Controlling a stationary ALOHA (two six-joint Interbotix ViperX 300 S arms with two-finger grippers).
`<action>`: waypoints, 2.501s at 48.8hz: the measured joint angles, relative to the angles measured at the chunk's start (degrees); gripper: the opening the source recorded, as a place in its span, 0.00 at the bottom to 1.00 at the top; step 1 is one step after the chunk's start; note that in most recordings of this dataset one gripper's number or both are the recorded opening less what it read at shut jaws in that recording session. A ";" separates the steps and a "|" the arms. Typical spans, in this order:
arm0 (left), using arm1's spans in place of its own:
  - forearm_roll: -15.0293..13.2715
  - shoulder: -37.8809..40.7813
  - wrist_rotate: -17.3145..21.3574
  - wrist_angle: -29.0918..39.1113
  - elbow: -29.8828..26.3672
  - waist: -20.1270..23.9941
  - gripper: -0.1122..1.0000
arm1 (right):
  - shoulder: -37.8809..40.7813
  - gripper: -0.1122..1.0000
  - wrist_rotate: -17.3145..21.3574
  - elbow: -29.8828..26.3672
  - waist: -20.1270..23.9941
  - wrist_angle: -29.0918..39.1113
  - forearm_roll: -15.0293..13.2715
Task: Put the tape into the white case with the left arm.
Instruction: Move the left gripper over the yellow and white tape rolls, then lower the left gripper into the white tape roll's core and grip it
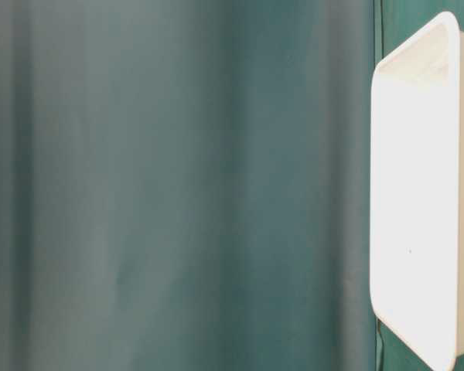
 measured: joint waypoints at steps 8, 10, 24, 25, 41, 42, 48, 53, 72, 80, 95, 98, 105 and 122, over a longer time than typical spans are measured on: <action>0.00 2.11 0.00 4.04 -0.53 0.00 0.96 | 0.00 0.01 0.00 0.00 -0.09 0.00 0.00; 0.00 2.55 0.00 4.92 -0.53 0.00 0.96 | 0.00 0.01 0.00 0.00 -0.09 0.09 0.00; 0.00 5.01 0.09 7.21 -1.58 0.00 0.96 | 0.00 0.01 0.00 0.00 -0.09 0.09 0.00; 0.00 5.10 0.09 7.29 -1.58 -0.09 0.96 | 0.00 0.01 0.09 0.00 -0.09 0.00 0.00; 0.00 9.32 0.35 7.29 -1.67 -6.94 0.95 | 0.00 0.01 0.09 0.00 -0.09 0.09 0.00; 0.00 9.84 0.53 7.29 -1.67 -7.38 0.95 | 0.00 0.01 0.09 0.00 -0.09 0.00 0.00; 0.00 12.22 0.62 7.38 -1.85 -9.58 0.95 | 0.00 0.01 0.44 0.00 -0.09 0.26 0.00; 0.00 13.36 0.53 7.38 -2.11 -10.63 0.95 | 0.00 0.01 1.05 0.09 -0.09 0.62 0.00; 0.00 14.41 0.62 7.47 -2.72 -11.43 0.95 | 0.00 0.01 1.49 0.18 -0.09 2.20 0.00; 0.00 17.23 1.05 7.47 -4.39 -11.51 0.95 | 0.00 0.01 1.49 0.18 -0.09 2.29 0.00; 0.00 25.49 2.46 7.47 -8.09 -12.92 0.95 | 0.00 0.01 1.49 0.18 -0.09 2.29 0.00; 0.00 26.89 2.46 7.47 -8.44 -13.27 0.95 | 0.00 0.01 1.49 0.18 -0.09 2.29 0.00; 0.00 28.56 2.46 7.38 -8.79 -13.27 0.95 | 0.00 0.01 1.49 0.18 -0.09 2.29 0.00; 0.00 34.45 2.72 3.25 -9.40 -13.27 0.95 | 0.00 0.01 1.49 0.26 -0.09 3.08 0.00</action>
